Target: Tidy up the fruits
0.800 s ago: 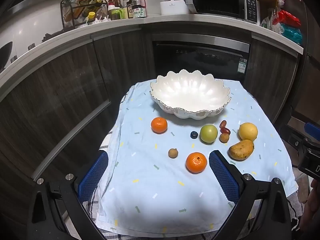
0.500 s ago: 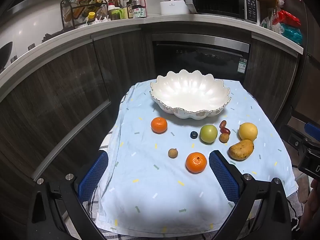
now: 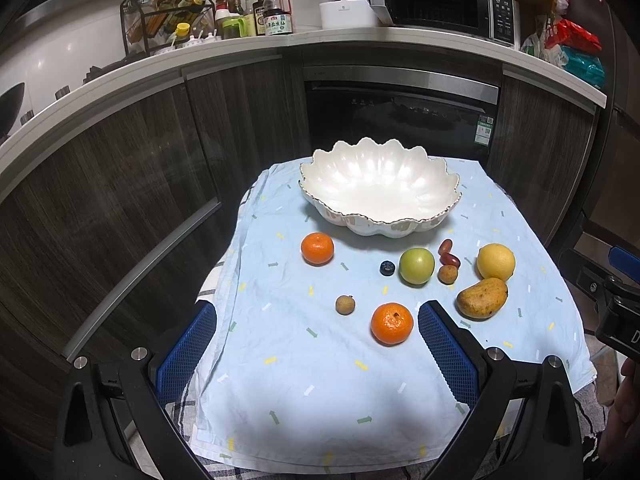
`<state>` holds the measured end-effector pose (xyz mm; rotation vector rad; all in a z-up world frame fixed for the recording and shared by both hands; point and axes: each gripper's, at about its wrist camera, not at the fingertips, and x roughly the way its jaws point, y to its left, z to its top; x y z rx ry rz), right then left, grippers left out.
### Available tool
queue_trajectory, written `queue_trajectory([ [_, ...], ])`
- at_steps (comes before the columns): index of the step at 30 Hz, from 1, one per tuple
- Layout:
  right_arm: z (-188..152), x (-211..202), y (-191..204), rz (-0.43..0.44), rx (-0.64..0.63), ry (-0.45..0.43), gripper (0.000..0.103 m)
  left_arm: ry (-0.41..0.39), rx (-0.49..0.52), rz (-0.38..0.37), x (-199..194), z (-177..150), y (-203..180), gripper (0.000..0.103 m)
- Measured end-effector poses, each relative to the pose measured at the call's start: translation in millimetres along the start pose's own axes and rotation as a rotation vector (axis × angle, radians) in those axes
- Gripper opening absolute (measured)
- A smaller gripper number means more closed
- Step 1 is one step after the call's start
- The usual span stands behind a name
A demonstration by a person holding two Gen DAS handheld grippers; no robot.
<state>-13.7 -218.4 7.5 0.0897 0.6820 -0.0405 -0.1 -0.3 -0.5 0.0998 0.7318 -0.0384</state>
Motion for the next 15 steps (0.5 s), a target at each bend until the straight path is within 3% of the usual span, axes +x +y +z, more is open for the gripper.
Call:
queue_trajectory([
  [15,-2.1,1.8,-1.8,0.003,0.002,0.008,0.103,0.010,-0.002,-0.003,7.0,0.1,-6.5,0.103],
])
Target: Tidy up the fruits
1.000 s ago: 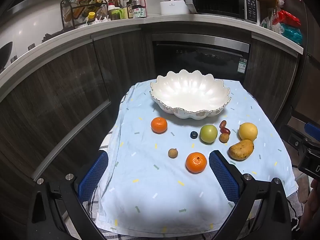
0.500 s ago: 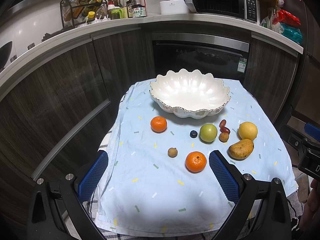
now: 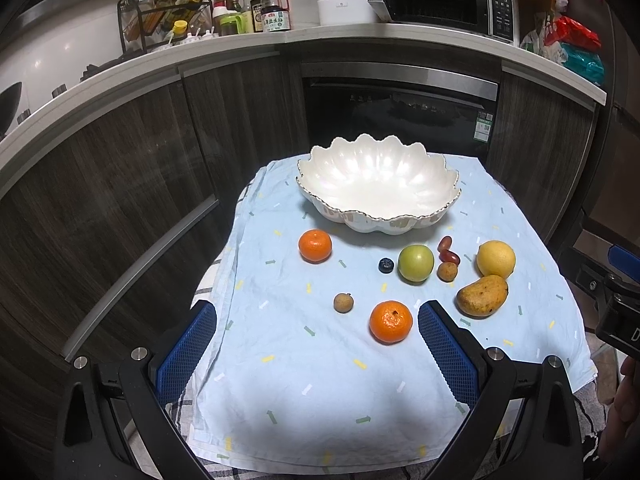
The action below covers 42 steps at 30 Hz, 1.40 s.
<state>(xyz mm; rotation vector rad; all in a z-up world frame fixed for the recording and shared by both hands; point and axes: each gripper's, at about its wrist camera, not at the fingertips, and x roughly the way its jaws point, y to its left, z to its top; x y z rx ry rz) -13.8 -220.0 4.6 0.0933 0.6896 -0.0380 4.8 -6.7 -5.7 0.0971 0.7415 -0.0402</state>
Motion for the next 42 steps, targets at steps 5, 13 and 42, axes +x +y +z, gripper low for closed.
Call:
queue_trajectory([
  [5,-4,6,-1,-0.003,-0.003,0.009,0.103,0.028,0.003,0.000,6,-3,3,0.103],
  [13,0,15,1,-0.009,0.006,0.028,0.103,0.023,0.006,-0.010,11,-3,3,0.103],
  [42,-18,83,-18,-0.001,-0.039,0.120,0.103,0.012,0.062,-0.097,74,-6,-35,0.100],
])
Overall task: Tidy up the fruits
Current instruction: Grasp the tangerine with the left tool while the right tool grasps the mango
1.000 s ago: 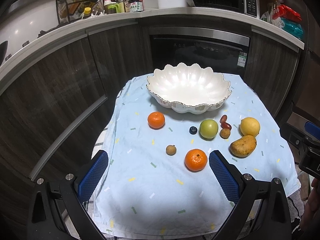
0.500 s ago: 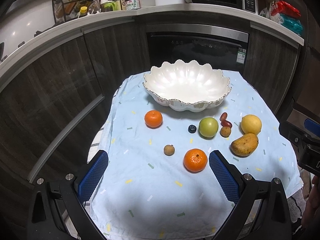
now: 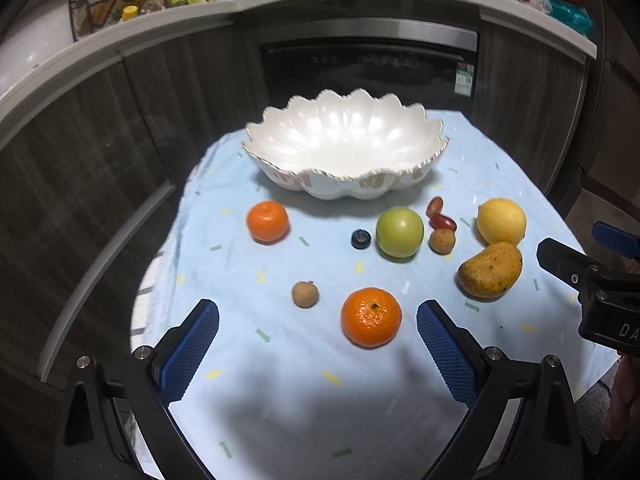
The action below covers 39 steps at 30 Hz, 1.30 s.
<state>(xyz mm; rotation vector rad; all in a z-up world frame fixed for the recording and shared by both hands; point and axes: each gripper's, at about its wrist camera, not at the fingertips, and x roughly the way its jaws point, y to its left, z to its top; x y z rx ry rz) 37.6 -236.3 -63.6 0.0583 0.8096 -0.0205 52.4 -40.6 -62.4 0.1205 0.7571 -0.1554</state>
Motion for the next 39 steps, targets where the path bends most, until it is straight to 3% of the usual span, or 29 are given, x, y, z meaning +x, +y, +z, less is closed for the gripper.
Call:
queue_trajectory([
  [8,-6,31,0,0.028,-0.050,0.054,0.103,0.092,0.075,-0.024,36,-13,-14,0.095],
  [15,-7,48,5,0.042,-0.092,0.087,0.103,0.166,0.129,-0.058,59,-25,-21,0.081],
  [22,-7,57,8,0.055,-0.108,0.100,0.103,0.177,0.160,-0.077,68,-31,-25,0.065],
  [29,-6,67,12,0.066,-0.114,0.109,0.103,0.167,0.176,-0.077,75,-30,-27,0.061],
  [35,-5,78,18,0.067,-0.120,0.118,0.102,0.167,0.165,-0.120,74,-33,-27,0.048],
  [39,-7,85,21,0.052,-0.126,0.130,0.099,0.162,0.153,-0.127,74,-33,-26,0.047],
])
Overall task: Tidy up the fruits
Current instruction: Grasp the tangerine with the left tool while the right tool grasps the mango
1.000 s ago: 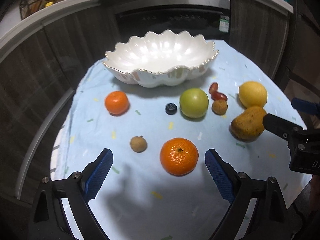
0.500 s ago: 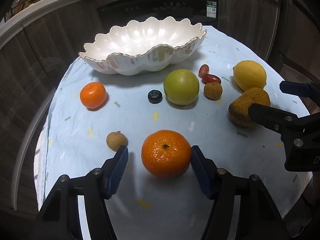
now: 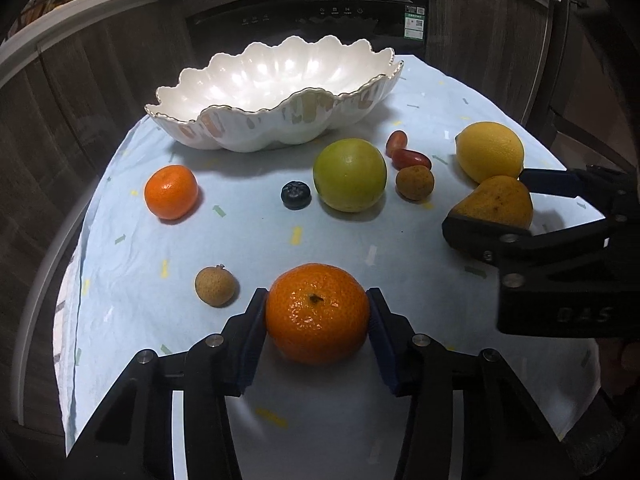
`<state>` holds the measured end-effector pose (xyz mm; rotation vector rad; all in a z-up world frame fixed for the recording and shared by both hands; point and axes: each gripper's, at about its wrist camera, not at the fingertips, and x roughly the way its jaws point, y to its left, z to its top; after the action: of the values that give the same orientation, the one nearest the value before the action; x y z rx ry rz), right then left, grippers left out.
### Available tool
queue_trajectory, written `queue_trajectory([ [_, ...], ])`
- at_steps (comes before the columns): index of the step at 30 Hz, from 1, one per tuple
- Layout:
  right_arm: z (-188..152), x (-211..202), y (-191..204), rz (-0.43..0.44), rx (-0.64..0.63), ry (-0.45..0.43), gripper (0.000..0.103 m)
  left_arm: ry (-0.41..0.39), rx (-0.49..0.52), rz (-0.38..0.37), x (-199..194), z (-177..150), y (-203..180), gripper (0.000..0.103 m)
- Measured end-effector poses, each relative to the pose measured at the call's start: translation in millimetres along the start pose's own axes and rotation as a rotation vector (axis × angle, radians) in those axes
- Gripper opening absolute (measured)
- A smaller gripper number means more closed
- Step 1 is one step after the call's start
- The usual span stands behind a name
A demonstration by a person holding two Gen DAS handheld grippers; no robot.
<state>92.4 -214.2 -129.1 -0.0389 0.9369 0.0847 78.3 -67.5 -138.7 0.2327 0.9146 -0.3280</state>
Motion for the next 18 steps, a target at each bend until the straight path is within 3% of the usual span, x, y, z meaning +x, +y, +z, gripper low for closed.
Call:
queue_trajectory([
  [3,-1,3,1,-0.020,-0.012,0.000,0.098,-0.006,-0.005,-0.005,-1,-1,1,0.047],
  [10,-5,14,0,0.009,0.011,0.045,0.081,-0.015,-0.015,-0.005,-2,-2,2,0.046],
  [18,-7,11,1,0.009,0.015,0.037,0.077,-0.013,-0.030,0.009,-2,-1,6,0.046],
])
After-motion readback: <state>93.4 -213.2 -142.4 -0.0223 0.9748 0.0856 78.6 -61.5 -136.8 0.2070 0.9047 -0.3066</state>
